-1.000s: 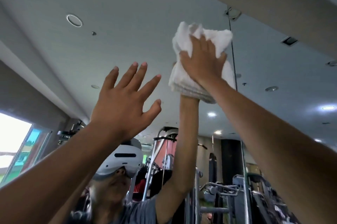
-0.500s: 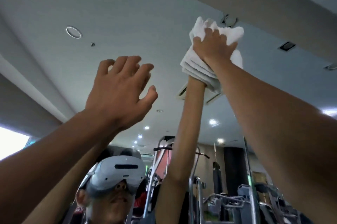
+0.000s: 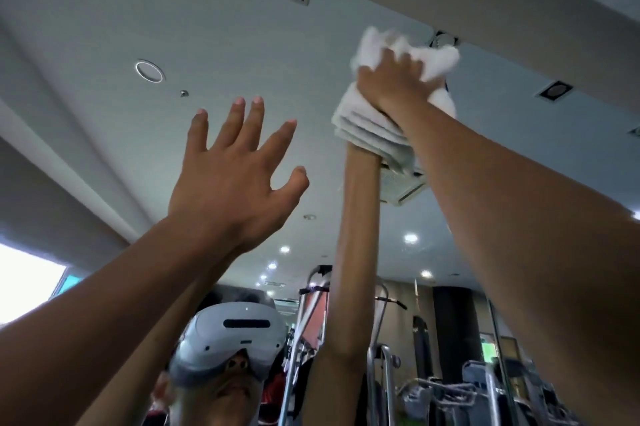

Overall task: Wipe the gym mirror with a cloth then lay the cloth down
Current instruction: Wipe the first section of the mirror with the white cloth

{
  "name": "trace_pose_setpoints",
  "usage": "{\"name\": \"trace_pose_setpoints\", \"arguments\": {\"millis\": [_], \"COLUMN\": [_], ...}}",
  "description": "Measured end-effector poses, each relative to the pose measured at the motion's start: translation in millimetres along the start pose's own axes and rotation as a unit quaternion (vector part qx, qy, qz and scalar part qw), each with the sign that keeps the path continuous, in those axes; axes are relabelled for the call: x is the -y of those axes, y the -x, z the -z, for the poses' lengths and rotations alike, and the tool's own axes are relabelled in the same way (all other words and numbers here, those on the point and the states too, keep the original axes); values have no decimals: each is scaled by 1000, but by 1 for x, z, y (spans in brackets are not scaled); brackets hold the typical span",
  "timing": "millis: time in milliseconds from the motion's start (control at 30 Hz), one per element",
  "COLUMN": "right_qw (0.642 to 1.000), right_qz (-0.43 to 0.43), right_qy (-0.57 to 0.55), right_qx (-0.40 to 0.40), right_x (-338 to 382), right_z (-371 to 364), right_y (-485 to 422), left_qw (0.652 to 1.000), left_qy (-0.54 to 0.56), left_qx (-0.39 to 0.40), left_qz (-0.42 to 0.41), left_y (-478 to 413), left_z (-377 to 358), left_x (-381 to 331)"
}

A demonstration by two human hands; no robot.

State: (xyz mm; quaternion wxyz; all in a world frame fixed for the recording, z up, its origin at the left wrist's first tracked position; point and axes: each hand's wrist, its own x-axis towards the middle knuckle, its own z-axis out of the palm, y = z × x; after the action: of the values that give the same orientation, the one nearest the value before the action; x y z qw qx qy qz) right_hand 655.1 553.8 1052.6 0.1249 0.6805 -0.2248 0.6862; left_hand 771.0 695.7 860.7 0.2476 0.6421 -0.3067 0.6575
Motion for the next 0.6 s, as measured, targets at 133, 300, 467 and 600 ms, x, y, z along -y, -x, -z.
{"name": "trace_pose_setpoints", "arguments": {"millis": [133, 300, 467, 600], "right_qw": [967, 922, 993, 999], "right_qz": [250, 382, 82, -1], "right_qy": [-33, -41, -71, -31], "right_qx": [-36, 36, -42, -38], "right_x": [16, -58, -64, 35], "right_z": [-6, 8, 0, -5], "right_y": [40, 56, 1, 1], "left_qw": [1000, 1000, 1000, 999], "left_qy": [-4, 4, 3, 33], "left_qx": [10, 12, 11, -19], "left_qz": [6, 9, 13, 19], "left_y": [0, 2, 1, 0], "left_z": [1, 1, -2, -1], "left_x": [0, -2, -7, -4]}}
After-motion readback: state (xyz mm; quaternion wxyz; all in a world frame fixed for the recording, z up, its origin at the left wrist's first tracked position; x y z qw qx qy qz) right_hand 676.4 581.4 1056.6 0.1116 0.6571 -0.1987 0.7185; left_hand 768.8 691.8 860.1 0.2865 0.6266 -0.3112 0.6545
